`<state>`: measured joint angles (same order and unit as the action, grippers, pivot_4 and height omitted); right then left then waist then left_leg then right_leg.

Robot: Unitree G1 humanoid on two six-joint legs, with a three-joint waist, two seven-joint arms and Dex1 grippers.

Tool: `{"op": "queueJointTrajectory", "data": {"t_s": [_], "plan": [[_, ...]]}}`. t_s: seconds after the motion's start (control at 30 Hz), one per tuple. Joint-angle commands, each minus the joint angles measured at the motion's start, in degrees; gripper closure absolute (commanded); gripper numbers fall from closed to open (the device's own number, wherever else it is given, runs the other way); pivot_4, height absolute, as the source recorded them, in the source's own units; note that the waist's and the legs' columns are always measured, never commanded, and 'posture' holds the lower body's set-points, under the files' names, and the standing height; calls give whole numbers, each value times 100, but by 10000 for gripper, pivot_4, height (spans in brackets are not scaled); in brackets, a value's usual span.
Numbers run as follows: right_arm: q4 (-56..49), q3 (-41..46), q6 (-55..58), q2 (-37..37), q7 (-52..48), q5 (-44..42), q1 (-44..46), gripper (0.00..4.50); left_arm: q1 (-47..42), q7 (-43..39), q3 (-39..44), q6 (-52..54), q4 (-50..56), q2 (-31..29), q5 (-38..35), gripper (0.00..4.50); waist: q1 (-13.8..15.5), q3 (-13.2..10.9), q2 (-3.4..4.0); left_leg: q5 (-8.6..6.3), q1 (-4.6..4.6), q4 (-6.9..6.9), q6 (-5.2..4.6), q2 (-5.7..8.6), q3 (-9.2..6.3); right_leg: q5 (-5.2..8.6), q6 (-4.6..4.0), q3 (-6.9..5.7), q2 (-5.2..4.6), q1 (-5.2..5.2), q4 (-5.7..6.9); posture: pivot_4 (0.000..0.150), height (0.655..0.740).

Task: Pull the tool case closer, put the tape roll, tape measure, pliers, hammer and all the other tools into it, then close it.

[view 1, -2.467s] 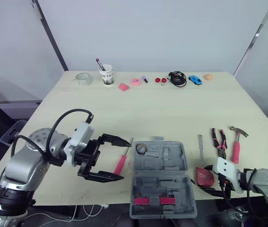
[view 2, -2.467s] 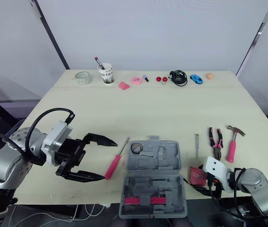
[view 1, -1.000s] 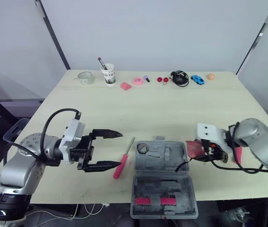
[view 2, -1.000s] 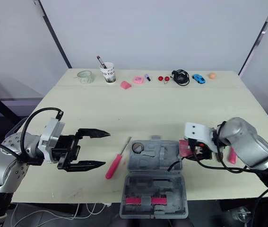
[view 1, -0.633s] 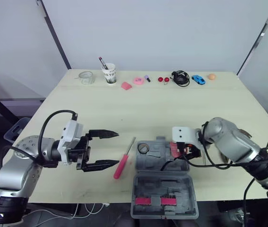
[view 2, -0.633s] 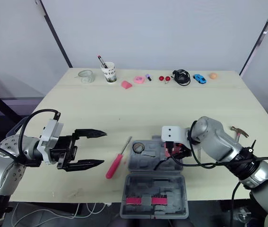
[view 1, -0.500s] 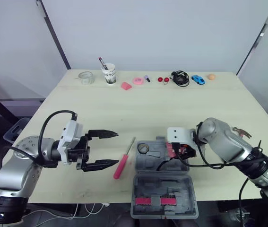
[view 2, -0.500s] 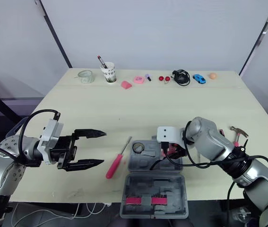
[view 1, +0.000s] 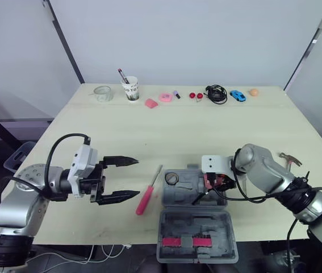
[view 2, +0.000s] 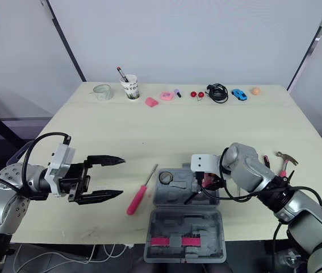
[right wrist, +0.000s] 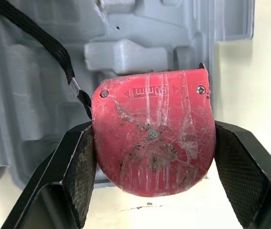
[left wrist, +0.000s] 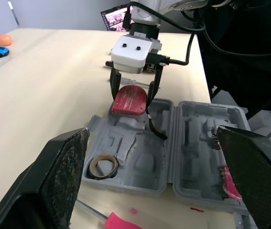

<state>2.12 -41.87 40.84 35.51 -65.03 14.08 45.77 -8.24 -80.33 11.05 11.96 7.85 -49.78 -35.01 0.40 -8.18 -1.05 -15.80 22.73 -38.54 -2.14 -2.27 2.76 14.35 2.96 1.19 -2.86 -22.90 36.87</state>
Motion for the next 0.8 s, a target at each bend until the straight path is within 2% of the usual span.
{"op": "queueJointTrajectory", "data": {"t_s": [0.03, 0.5, 0.53, 0.57, 0.6, 0.8], "plan": [[94, 39, -187, -38, 22, 121, -33, 14800, -53, -85, 106, -112, 30, -66, 1, 0, -3, 0, 0, 0, 0, 0, 0, 0, 1, -1, 2, -1, 0, 0, 0, 1500, 7400], [452, 146, -486, -283, 203, 278, -183, 14800, -107, -183, 37, -144, -19, -30, 63, 0, -115, 3, -4, 0, -1, 0, 0, 0, -5, -11, 18, -3, 0, 2, 1, 1500, 7400], [409, 118, -480, -245, 132, 278, -200, 6801, -91, -193, 25, -141, -7, -31, 64, 0, -116, 3, -4, 0, -2, 0, 0, 0, -6, -11, 18, -3, 0, 2, 1, 1500, 7400], [362, 97, -476, -218, 84, 279, -217, 4747, -68, -200, 14, -137, 11, -29, 65, 0, -117, 3, -5, 0, -2, 0, 0, -1, -6, -11, 18, -2, 0, 2, 1, 1500, 7400], [336, 97, -481, -210, 77, 290, -229, 701, -51, -204, 2, -123, 30, -23, 57, 0, -117, 3, -5, 0, -3, 0, 0, -1, -6, -11, 18, -2, 0, 3, 2, 1500, 7400], [189, 239, -420, -204, 204, 374, -227, 265, -12, -215, -22, -135, 70, 8, 77, 0, -120, 4, -7, 0, -7, 0, 0, -3, -9, -11, 18, 0, 0, 4, 3, 1500, 7400]]}}
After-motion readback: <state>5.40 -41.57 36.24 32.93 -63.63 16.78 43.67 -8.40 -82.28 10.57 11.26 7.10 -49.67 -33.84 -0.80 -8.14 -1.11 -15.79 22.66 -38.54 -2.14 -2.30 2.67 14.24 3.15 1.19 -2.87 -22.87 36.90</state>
